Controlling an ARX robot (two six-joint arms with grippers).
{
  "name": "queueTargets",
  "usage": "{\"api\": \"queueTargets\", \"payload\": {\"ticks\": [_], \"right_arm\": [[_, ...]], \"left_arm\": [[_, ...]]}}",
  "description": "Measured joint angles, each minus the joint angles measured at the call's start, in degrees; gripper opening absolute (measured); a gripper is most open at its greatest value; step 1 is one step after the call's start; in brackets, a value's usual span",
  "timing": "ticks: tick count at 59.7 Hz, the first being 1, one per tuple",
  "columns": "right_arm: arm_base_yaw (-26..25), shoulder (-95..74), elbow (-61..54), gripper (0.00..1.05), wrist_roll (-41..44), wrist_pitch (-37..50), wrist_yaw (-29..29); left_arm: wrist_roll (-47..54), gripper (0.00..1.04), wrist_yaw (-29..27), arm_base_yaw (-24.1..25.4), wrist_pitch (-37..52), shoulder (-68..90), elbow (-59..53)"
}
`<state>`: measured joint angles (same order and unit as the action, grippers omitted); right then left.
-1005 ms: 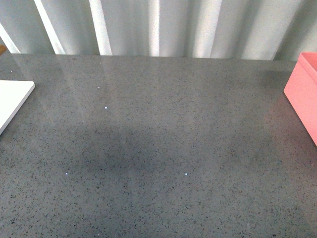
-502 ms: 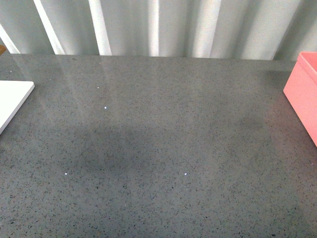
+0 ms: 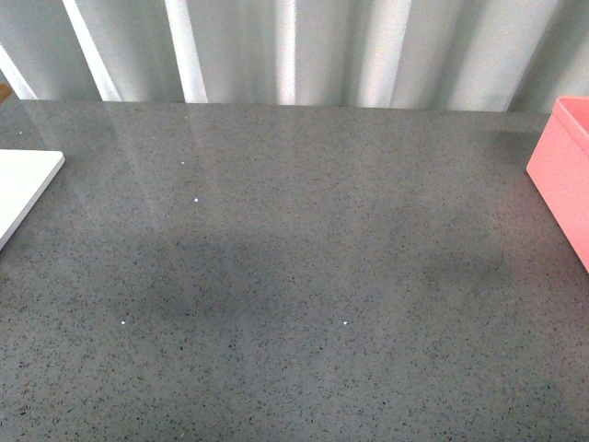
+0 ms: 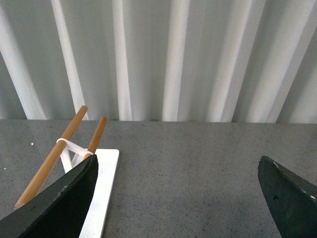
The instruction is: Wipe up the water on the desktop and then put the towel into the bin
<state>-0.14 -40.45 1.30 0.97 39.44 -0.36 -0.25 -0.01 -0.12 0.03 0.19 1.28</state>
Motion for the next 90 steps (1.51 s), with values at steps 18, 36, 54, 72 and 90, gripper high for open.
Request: {"api": "queueTargets", "payload": {"ticks": [18,36,54,72,90], "right_arm": [[0.02,11.74,-0.13,0.03,-0.09,-11.06,0.11],[0.02,20.13,-0.17,0.03,-0.26,-19.06,0.11],[0.02,27.23,-0.20,0.03,-0.37,-26.03,0.13],[0.04,38.40,-0.20,0.03,-0.39,-38.95,0.17],[0.04,40.19,-0.17,0.06,-0.39,-39.36,0.28]], "left_arm": [[0.00,0.98,0.00,0.00,0.00,0.00,0.00],[0.00,0.98,0.00,0.00,0.00,0.00,0.00],[0.00,0.98,0.00,0.00,0.00,0.00,0.00],[0.00,0.98,0.00,0.00,0.00,0.00,0.00],[0.00,0.98,0.00,0.00,0.00,-0.07,0.00]]}}
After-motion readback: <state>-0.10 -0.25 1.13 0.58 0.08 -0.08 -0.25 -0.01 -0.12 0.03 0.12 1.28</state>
